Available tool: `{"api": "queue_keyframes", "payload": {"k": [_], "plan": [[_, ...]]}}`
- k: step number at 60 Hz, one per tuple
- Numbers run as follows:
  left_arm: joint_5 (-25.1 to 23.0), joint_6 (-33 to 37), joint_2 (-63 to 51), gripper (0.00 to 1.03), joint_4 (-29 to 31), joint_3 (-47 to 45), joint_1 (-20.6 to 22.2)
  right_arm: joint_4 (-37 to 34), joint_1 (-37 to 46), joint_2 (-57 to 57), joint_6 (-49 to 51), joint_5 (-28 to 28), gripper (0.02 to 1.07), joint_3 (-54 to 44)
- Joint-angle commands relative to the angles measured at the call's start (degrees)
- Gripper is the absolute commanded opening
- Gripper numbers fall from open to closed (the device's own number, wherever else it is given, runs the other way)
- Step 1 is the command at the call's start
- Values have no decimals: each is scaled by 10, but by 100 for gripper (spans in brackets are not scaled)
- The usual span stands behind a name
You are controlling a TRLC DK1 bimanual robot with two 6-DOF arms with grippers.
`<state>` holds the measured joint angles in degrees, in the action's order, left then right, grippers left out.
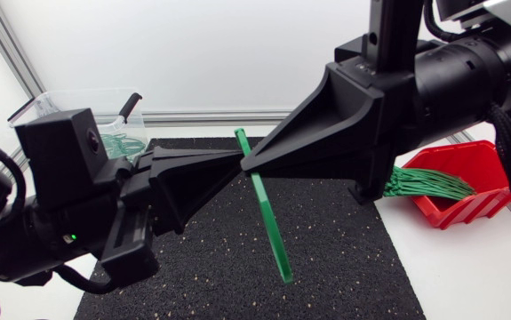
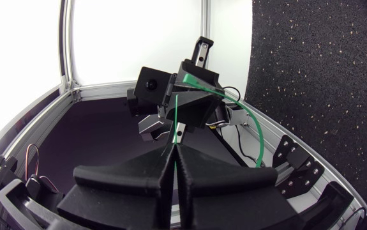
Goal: Take a green cable tie from the red box, thread the tail through the head to close it, then place it in the transparent bin on the left.
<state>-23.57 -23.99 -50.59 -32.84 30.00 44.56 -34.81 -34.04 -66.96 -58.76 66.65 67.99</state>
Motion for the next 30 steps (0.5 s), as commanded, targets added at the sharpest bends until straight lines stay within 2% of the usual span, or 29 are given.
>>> {"api": "queue_keyframes", "payload": {"k": [1, 30], "plan": [[4, 0, 14, 4, 5, 24, 2, -5, -6, 2, -16, -1, 8, -18], [4, -21, 19, 4, 18, 23, 19, -3, -10, 28, -15, -1, 8, -7]]}}
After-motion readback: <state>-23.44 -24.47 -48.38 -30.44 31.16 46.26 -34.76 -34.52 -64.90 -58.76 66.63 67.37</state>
